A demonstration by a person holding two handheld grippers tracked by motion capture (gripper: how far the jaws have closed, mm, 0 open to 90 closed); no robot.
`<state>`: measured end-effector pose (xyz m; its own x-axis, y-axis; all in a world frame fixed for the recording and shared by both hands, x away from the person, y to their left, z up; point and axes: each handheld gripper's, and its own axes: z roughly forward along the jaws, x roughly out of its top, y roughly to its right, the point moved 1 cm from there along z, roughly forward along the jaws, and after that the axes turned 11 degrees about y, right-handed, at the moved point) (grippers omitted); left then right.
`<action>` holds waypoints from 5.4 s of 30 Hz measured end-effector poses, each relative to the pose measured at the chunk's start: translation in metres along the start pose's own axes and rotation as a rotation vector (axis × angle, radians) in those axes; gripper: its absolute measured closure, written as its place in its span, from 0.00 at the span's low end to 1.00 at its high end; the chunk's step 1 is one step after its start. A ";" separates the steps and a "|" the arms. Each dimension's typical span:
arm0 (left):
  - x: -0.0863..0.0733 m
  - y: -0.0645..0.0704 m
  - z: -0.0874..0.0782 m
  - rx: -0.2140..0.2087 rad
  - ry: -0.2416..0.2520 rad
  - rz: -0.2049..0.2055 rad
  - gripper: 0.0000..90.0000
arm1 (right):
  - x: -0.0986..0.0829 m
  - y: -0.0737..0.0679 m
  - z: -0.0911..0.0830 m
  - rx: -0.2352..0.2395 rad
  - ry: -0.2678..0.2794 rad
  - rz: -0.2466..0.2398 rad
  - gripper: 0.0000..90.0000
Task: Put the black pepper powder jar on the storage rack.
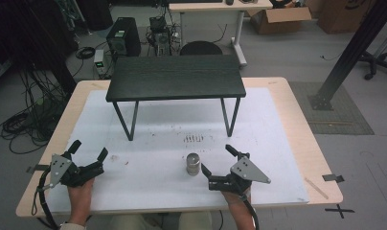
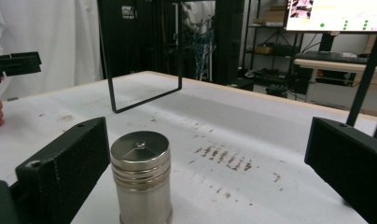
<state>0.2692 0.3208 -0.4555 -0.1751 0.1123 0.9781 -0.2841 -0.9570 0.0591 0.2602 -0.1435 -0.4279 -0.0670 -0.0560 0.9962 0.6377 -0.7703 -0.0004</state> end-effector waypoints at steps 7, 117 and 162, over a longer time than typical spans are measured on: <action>0.000 0.000 0.000 0.001 0.002 -0.003 0.00 | -0.005 -0.006 0.009 0.036 -0.031 0.008 0.00; 0.000 0.002 0.001 -0.005 -0.010 0.016 0.00 | 0.025 -0.015 0.042 0.057 -0.028 0.020 0.54; 0.000 0.002 0.002 -0.007 -0.022 0.025 0.00 | 0.112 0.006 0.058 -0.098 0.136 -0.070 0.54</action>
<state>0.2706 0.3182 -0.4552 -0.1612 0.0826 0.9835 -0.2866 -0.9575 0.0334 0.3006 -0.1173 -0.3113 -0.2158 -0.0809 0.9731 0.5508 -0.8329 0.0529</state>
